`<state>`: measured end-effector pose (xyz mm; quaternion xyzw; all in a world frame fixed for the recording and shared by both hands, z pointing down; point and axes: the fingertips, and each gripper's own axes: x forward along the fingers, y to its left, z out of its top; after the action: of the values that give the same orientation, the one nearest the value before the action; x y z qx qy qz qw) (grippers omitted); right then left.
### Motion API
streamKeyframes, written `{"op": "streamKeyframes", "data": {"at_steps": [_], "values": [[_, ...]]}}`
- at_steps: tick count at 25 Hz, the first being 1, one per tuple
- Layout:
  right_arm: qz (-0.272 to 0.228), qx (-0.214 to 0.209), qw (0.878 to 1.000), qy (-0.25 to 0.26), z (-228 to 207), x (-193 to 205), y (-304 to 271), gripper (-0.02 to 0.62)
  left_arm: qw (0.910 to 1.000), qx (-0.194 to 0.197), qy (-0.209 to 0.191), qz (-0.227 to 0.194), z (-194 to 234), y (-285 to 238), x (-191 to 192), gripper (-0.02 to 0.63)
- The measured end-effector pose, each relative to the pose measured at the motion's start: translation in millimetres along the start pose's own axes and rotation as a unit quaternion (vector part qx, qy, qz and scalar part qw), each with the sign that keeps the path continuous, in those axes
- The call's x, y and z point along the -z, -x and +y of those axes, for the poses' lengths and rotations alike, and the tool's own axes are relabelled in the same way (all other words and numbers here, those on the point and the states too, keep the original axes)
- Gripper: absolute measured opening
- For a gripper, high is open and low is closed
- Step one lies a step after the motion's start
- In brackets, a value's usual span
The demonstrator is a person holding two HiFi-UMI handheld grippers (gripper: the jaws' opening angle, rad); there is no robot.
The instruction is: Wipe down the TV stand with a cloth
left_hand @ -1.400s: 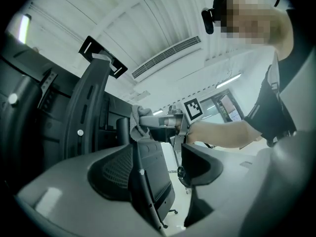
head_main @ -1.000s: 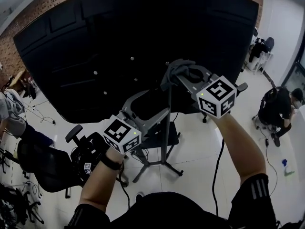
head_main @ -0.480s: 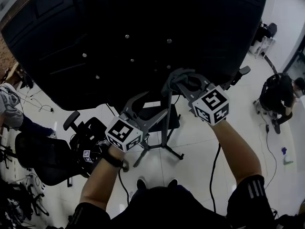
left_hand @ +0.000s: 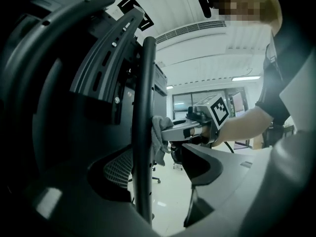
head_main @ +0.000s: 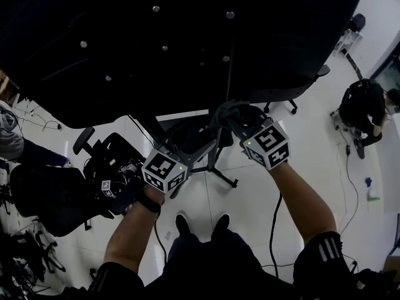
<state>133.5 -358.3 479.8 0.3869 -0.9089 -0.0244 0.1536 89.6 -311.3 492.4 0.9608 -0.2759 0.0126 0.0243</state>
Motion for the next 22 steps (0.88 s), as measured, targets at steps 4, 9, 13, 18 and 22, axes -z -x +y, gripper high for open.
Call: {"op": "streamKeyframes", "data": {"at_steps": [4,9,13,18,22], "values": [[0.016,0.006,1.000,-0.015,8,33,-10,0.035,0.9996,-0.008,0.005,0.027,8,-1,39,0.328],[0.045,0.009,0.999,-0.028,21,78,-23,0.037,0.9983,-0.010,0.029,0.049,14,1,86,0.328],[0.072,0.005,0.996,-0.053,30,123,-40,0.037,0.9965,-0.009,0.049,0.067,21,2,129,0.328],[0.115,-0.001,0.991,-0.074,42,189,-62,0.038,0.9931,-0.004,0.065,0.097,20,4,186,0.328],[0.144,-0.005,0.984,-0.101,55,244,-75,0.038,0.9892,-0.001,0.084,0.120,15,7,233,0.328]]}}
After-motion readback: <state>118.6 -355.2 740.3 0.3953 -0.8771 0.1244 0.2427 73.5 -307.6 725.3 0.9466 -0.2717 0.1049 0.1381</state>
